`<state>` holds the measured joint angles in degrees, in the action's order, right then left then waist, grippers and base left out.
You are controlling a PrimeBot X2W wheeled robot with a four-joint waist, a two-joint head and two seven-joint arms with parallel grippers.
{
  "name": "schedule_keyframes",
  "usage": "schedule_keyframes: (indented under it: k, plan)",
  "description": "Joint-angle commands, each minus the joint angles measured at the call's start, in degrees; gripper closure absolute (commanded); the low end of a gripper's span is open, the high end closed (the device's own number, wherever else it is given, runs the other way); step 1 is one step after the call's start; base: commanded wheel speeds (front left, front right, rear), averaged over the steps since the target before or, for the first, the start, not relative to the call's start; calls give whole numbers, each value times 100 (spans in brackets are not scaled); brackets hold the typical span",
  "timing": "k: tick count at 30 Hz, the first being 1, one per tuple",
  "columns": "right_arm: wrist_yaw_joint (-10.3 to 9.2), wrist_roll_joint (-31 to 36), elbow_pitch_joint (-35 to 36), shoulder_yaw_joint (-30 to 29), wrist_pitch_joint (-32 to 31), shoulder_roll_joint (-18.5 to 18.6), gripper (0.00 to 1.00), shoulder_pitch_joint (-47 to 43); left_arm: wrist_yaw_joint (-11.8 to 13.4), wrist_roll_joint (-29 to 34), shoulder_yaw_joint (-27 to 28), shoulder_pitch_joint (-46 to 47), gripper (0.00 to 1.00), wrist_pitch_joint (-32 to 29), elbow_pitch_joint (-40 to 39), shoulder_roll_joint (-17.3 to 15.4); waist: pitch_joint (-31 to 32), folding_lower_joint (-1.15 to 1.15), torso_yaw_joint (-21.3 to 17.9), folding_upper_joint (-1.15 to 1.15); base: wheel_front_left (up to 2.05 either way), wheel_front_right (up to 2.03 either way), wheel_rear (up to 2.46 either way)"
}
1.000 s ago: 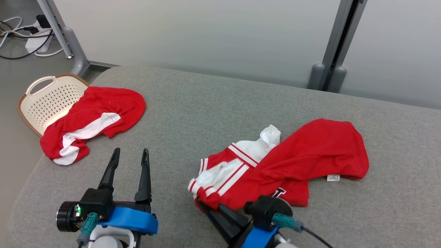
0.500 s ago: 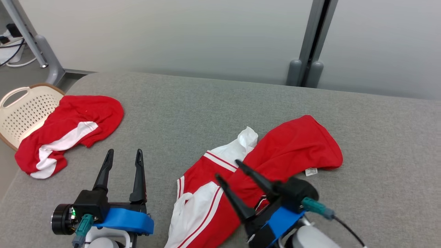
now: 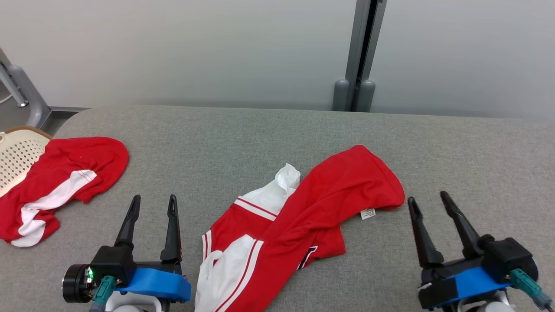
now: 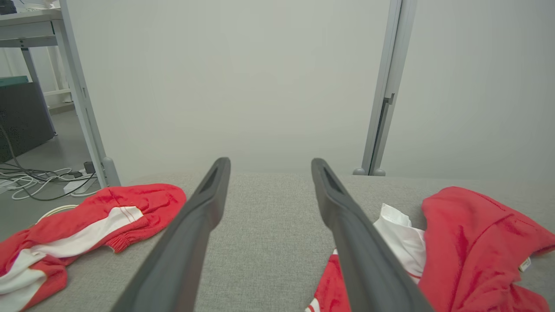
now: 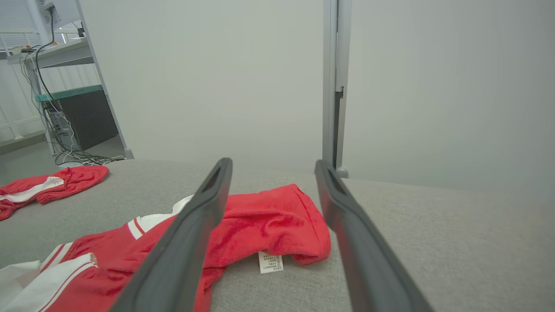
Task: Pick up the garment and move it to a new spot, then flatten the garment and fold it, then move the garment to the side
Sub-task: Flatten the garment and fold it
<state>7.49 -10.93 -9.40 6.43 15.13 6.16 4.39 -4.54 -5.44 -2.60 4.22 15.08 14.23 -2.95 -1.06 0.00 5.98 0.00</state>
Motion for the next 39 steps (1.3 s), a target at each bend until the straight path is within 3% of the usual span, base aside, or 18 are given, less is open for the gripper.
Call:
schedule_keyframes:
  k: [1, 8, 23, 32, 39]
  plan:
    - [0, 105, 58, -253, 3, -28, 0, -179, -8, 40, 18, -22, 0, 13, 5, -4, -18, 0, -19, 0, 0, 0, 0]
    - [0, 408, 53, -922, 3, -195, 0, -584, -36, 36, 12, 20, 0, 14, 53, -1, -47, 0, -45, 0, 0, 0, 0]
    - [0, 454, -73, -827, 3, -319, 0, -438, -49, 4, 54, 139, 0, 13, 239, 0, -78, 0, -93, 0, 0, 0, 0]
    - [0, 495, -54, -759, 3, -322, 0, -287, -219, -119, -255, 1229, 0, -33, 1361, -117, -292, 0, -333, 0, 0, 0, 0]
    - [0, 498, -28, -719, 3, -323, 0, -152, -295, -224, -719, 2109, 0, -433, 2433, -226, -524, 0, -554, 0, 0, 0, 0]
